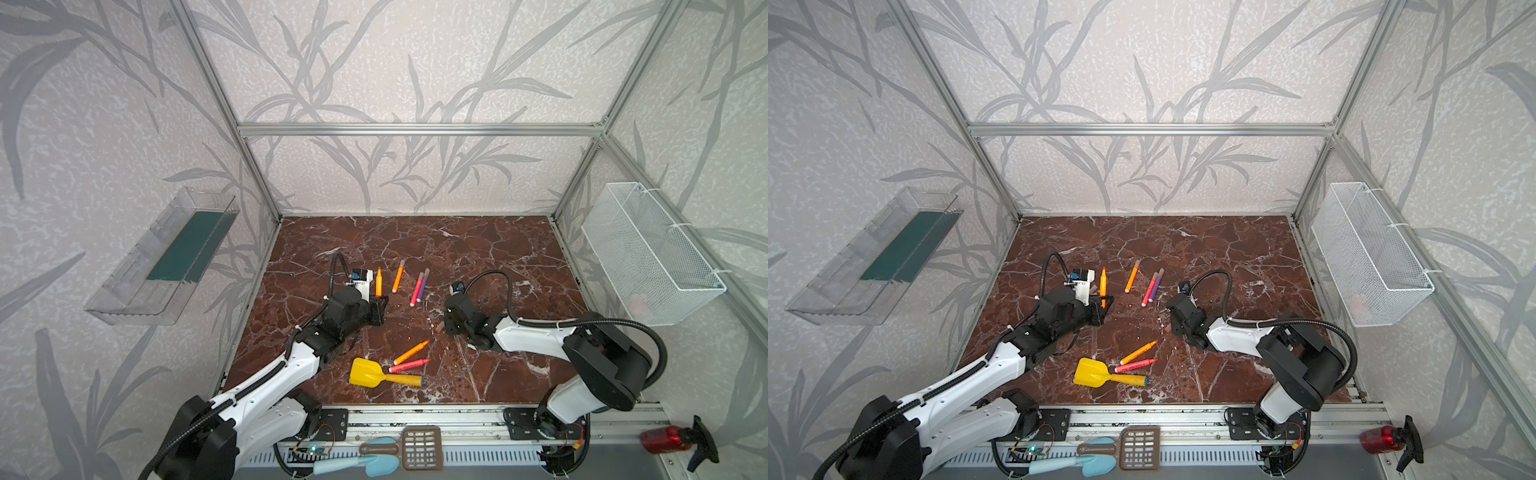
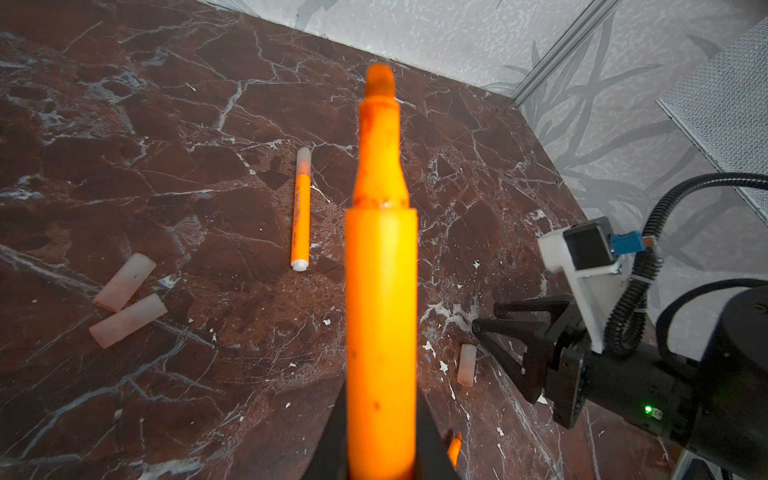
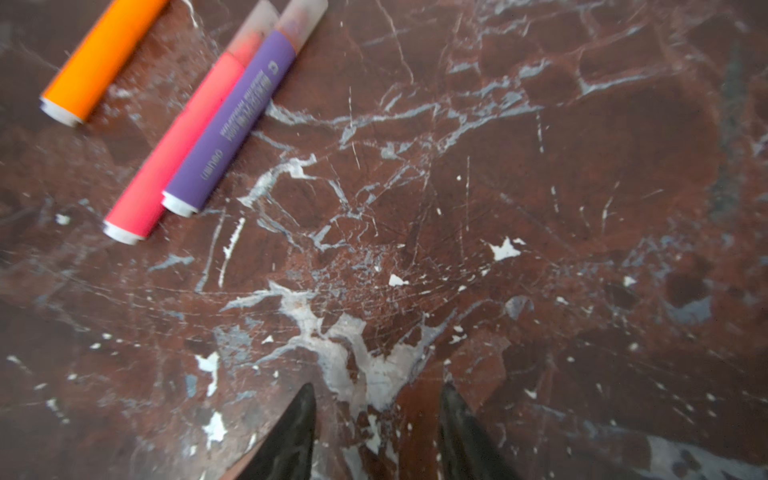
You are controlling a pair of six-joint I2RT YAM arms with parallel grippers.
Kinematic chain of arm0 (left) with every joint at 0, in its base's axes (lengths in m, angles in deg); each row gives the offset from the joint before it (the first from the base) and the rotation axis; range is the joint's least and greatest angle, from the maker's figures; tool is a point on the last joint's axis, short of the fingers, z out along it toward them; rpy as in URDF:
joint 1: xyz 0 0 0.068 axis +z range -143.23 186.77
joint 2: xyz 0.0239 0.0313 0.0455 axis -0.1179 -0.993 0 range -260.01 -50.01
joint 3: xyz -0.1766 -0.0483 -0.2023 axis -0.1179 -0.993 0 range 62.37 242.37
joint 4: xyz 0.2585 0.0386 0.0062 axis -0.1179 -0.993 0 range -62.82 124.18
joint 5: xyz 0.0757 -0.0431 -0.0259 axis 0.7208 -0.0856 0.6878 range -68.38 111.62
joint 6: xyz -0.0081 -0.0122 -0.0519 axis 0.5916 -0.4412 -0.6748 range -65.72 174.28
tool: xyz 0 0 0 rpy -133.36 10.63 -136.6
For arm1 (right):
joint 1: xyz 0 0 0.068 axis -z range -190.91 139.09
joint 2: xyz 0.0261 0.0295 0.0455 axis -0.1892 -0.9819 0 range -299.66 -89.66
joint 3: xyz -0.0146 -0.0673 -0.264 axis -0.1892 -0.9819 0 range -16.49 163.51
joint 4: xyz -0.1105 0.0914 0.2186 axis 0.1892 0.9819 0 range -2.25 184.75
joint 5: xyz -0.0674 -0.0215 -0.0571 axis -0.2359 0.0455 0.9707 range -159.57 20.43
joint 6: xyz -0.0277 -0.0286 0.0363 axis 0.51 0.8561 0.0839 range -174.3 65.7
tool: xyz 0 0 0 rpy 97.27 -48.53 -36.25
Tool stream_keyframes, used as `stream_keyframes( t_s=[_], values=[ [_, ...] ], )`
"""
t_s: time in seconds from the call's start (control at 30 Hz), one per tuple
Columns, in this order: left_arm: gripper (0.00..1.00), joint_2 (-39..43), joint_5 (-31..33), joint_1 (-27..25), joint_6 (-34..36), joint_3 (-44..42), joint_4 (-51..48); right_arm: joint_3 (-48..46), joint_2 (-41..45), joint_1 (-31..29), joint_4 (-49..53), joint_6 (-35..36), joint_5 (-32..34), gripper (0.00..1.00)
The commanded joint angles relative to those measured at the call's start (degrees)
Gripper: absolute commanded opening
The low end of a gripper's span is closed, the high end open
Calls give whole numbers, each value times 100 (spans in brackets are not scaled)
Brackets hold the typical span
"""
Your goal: Insert the pens into the pen caps
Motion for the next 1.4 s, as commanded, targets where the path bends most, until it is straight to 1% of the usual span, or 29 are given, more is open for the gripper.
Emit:
stream_keyframes(
  t_s=[0.0, 0.2, 0.3, 0.4, 0.53, 0.6, 0.73, 0.87, 1.03, 1.2, 1.27, 1.3, 1.37],
  values=[
    [0, 93, 84, -34, 64, -5, 144, -32, 299, -24, 217, -133, -135, 53],
    [0, 150, 49, -35, 63, -51, 177, 27, 118, -269, 312, -169, -180, 60],
    [0, 200, 37, -36, 69, -84, 168, 143, -117, -367, 390, -161, -167, 60],
    [0, 267, 39, -37, 55, -119, 165, 271, -372, -424, 488, -158, -158, 59],
    [0, 313, 46, -41, 54, -119, 143, 380, -602, -488, 539, -151, -166, 56],
    [0, 322, 43, -41, 55, -119, 128, 393, -630, -501, 580, -147, -147, 53],
    [0, 332, 40, -41, 54, -115, 123, 315, -497, -524, 693, -147, -13, 52],
    [0, 314, 53, -40, 57, -120, 144, 147, -197, -562, 867, -176, 153, 52],
    [0, 264, 24, -44, 48, -124, 204, -102, 315, -585, 1144, -263, 451, 61],
    [0, 251, 6, -45, 62, -155, 275, -437, 1187, -607, 1281, -443, 546, 71],
    [0, 277, -33, -51, 75, -164, 285, -570, 1623, -625, 1420, -847, 571, 73],
    [0, 302, -40, -52, 72, -188, 303, -709, 1870, -664, 1406, -1075, 554, 76],
    [0, 370, 4, -51, 72, -232, 303, -1067, 2369, -700, 1265, -1620, 323, 78]
  ],
)
